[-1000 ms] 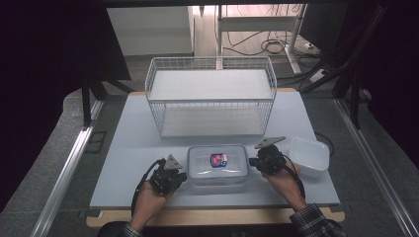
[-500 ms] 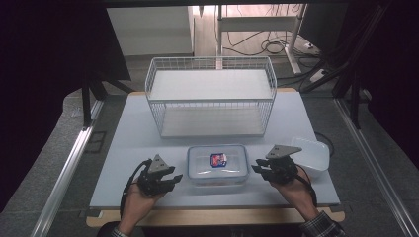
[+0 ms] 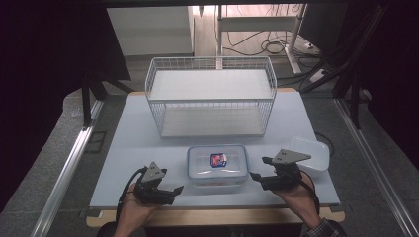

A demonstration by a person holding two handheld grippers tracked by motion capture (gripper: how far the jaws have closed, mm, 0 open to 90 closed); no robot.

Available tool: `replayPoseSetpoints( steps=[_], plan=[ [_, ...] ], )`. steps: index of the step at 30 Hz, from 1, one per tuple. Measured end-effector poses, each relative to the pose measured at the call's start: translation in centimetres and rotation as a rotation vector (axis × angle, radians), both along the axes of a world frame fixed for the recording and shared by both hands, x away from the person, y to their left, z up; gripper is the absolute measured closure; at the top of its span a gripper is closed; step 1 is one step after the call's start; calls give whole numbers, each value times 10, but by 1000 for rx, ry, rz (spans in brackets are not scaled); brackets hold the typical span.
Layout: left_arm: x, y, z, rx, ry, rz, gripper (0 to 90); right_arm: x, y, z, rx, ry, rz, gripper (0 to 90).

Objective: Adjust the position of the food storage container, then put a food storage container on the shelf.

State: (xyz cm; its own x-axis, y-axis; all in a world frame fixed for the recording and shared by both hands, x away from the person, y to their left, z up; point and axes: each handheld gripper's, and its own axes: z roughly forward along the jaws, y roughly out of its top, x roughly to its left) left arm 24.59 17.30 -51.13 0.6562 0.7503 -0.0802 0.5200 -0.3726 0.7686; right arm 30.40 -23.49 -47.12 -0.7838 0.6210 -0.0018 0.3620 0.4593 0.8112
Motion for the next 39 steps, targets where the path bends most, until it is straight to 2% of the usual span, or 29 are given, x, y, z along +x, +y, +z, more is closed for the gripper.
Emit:
replayPoseSetpoints(
  steps=[2, 6, 9, 15, 18, 21, 23, 26, 31, 33, 36, 39],
  plan=[
    [0, 1, -1, -5, 20, 1, 105, 0, 0, -2, 4, 13, 5, 225],
    [-1, 3, -3, -15, 30, -3, 64, -2, -1, -5, 9, 19, 2, 171],
    [-2, 4, -5, -14, 24, -2, 53, -2, -1, -6, 17, 29, 2, 144],
    [0, 5, -9, -1, -20, 5, 30, 0, -1, -9, 14, 42, -6, 105],
    [3, 7, -11, -10, -3, 25, 12, 2, 0, -11, 27, 51, -20, 60],
    [5, 7, -12, -9, -4, 35, 2, 4, 1, -11, 28, 41, -27, 24],
    [5, 7, -10, -22, -11, 32, 2, 4, 2, -9, 42, 43, -22, 18],
    [5, 6, -6, -50, -10, 24, 2, 4, 3, -7, 31, 63, -14, 21],
    [9, 3, -1, -40, 2, 5, 0, 7, 8, -8, -5, 111, 11, 46],
    [11, 4, 4, -73, 8, -8, 0, 7, 10, -6, -17, 114, 13, 54],
    [17, 1, 11, -57, 0, -4, 20, 10, 12, 0, -14, 105, 15, 81],
    [23, -2, 17, -61, -3, -17, 41, 13, 12, 6, -1, 112, 1, 120]
  ],
)
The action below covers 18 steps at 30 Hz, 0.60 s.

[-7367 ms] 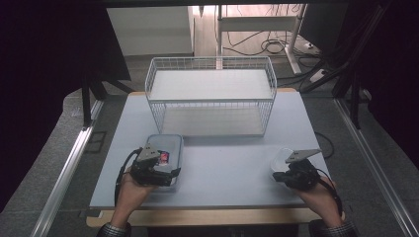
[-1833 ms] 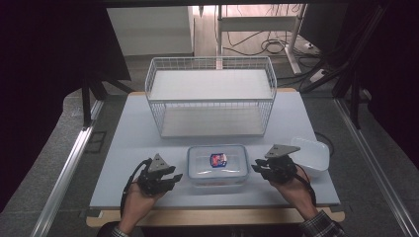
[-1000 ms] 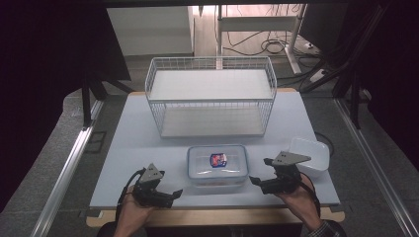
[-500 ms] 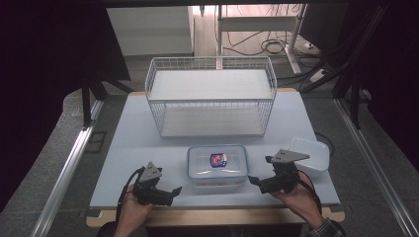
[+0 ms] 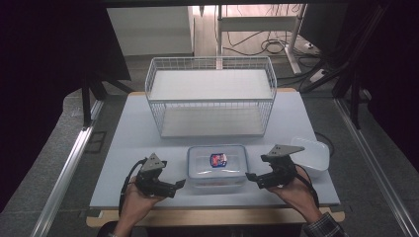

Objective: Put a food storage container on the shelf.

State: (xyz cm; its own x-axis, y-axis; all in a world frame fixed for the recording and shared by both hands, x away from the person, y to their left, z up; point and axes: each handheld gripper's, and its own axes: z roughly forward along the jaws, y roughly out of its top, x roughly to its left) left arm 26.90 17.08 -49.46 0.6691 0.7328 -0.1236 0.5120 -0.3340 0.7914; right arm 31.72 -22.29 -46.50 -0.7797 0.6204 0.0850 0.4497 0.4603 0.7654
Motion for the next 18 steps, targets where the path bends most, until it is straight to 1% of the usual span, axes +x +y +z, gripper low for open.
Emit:
replayPoseSetpoints(
  steps=[2, 3, 5, 6, 8, 10, 11, 12, 13, 14, 15, 18],
  plan=[
    [5, -2, 4, -3, 0, -8, 60, 4, 0, 2, 8, 15, 7, 141],
    [9, -3, 6, -7, 6, -21, 69, 6, 1, 3, 12, 20, 8, 152],
    [17, -7, 8, 0, 23, -42, 74, 11, 3, 3, 5, 31, 14, 165],
    [21, -9, 9, 6, 21, -45, 76, 13, 4, 3, -2, 35, 16, 167],
    [32, -15, 10, -3, 41, -54, 74, 18, 8, 3, -1, 38, 18, 171],
    [41, -20, 8, -14, 55, -48, 49, 24, 12, 3, 7, 50, 22, 170],
    [46, -21, 7, -20, 67, -54, 49, 27, 14, 2, 11, 58, 27, 168],
    [50, -23, 5, -24, 79, -56, 46, 31, 16, 1, 18, 72, 32, 161],
    [54, -24, 1, -28, 98, -56, 40, 35, 18, -1, 25, 97, 36, 152],
    [56, -24, 0, -30, 105, -57, 38, 39, 20, -4, 32, 124, 41, 147],
    [59, -25, -4, -43, 126, -59, 38, 41, 21, -5, 35, 131, 42, 146],
    [69, -21, -15, -148, 206, -107, 31, 49, 24, -14, 31, 182, 53, 130]
  ],
)
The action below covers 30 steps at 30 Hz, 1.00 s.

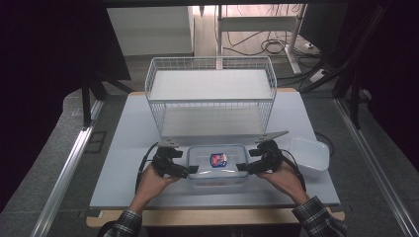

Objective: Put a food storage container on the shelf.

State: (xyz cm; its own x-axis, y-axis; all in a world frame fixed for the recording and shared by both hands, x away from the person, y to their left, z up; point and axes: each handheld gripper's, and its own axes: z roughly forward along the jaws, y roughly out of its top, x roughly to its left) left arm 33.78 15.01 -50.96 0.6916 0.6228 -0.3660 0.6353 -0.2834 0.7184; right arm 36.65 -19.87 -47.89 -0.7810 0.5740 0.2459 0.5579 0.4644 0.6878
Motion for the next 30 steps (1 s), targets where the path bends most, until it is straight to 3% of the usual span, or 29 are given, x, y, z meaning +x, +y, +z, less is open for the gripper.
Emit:
replayPoseSetpoints(
  steps=[3, 5, 9, 14, 18, 22, 26, 29, 30],
  plan=[
    [4, 2, -8, -61, 74, -43, 29, 7, -1, -7, 35, 64, 8, 113],
    [5, -3, -13, -91, 133, -103, 33, 11, -4, -10, 59, 112, 20, 118],
    [4, -4, -12, -91, 153, -83, 18, 15, -4, -18, 109, 212, 30, 116],
    [-6, 8, -11, -147, 179, -60, 198, 11, -7, -14, 107, 257, -1, 192],
    [-14, 15, -11, -192, 188, -49, 297, 7, -19, -15, 168, 318, -19, 324],
    [-20, 24, -10, -241, 187, -50, 448, 0, -28, -9, 199, 324, -24, 457],
    [-23, 23, -8, -255, 199, -12, 482, -7, -28, -5, 191, 303, -47, 469],
    [-21, 29, -9, -316, 219, 4, 542, -13, -27, -2, 190, 269, -63, 499],
    [-21, 30, -9, -318, 212, -2, 558, -14, -27, 0, 192, 254, -62, 510]
  ],
)
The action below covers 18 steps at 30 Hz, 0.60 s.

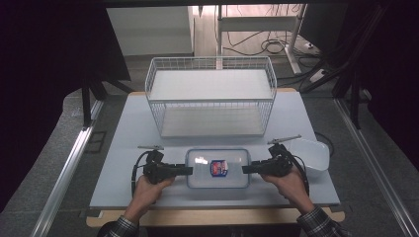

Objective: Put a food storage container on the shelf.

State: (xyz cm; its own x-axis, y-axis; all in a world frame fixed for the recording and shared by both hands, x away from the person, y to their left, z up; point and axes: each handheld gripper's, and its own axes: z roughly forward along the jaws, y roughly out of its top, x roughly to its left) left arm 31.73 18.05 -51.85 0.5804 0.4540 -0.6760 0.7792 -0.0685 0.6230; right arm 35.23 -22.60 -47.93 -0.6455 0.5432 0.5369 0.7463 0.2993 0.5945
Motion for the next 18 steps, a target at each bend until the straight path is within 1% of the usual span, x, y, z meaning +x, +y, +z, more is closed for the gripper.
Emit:
replayPoseSetpoints(
  steps=[2, 5, 9, 14, 18],
  plan=[
    [0, 0, 1, 12, -10, 4, 564, -3, 2, 2, -6, -26, -8, 510],
    [-2, -1, 3, 30, -24, 22, 558, -4, 3, 1, 2, -38, -25, 509],
    [-4, -4, 10, 77, -58, 49, 543, -7, 6, 2, -11, -73, -31, 509],
    [-4, -3, 20, 89, -84, 49, 543, -7, 7, 6, 1, -96, -24, 509],
    [-3, -2, 29, 85, -113, 50, 543, -7, 7, 16, 15, -131, -25, 513]
  ],
)
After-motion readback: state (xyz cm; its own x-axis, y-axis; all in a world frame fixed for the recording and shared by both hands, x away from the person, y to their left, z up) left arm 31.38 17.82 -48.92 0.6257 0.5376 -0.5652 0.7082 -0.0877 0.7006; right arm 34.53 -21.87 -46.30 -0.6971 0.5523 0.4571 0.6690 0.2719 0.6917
